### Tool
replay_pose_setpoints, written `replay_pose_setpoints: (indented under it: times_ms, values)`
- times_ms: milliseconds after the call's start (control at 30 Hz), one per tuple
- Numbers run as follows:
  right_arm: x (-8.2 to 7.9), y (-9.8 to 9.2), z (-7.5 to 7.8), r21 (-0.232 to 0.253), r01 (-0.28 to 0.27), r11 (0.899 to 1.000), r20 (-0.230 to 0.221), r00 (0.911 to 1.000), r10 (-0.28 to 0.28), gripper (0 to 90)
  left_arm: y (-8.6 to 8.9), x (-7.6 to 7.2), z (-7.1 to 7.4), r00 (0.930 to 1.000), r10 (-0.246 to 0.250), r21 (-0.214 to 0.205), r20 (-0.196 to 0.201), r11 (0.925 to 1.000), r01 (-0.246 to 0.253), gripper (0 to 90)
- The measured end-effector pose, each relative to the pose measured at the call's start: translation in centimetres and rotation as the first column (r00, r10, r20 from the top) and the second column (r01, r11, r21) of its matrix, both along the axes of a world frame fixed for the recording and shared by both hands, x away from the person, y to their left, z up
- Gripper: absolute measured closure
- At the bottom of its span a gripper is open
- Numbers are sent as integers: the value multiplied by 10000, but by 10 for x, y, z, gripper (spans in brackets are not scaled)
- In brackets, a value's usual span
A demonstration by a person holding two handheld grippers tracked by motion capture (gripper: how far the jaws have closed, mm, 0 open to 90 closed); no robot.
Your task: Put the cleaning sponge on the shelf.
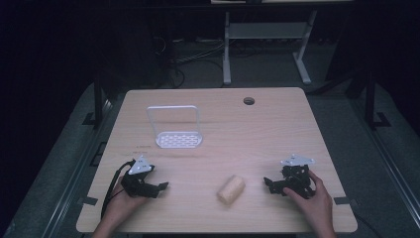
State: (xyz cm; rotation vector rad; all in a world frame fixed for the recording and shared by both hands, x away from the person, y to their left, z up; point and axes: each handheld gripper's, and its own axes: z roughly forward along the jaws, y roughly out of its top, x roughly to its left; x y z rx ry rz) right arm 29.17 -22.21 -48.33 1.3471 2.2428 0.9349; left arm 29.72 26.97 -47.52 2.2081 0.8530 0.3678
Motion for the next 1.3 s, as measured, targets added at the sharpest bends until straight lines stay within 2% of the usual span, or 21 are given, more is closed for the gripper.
replay_pose_setpoints:
  times_ms: [367,533,633,900,1300]
  values:
    - [0,0,0,-9,-53,10000,13,10000,53,0,-1,0,2,9999,-100,83,71,9999,100,138]
    - [0,-1,0,-13,-65,10000,19,10000,65,0,-4,-1,7,9997,-183,-121,163,9998,185,139]
    - [0,0,0,-3,-51,10000,6,10000,51,0,-6,-1,9,9997,-232,-176,82,9996,233,140]
    - [0,-1,0,-14,-65,10000,18,10000,65,0,-18,-2,19,9990,-445,-439,31,9980,446,140]
    - [-1,-1,0,-12,-61,10000,11,10000,61,0,-38,-1,25,9956,-933,-340,-29,9951,931,140]
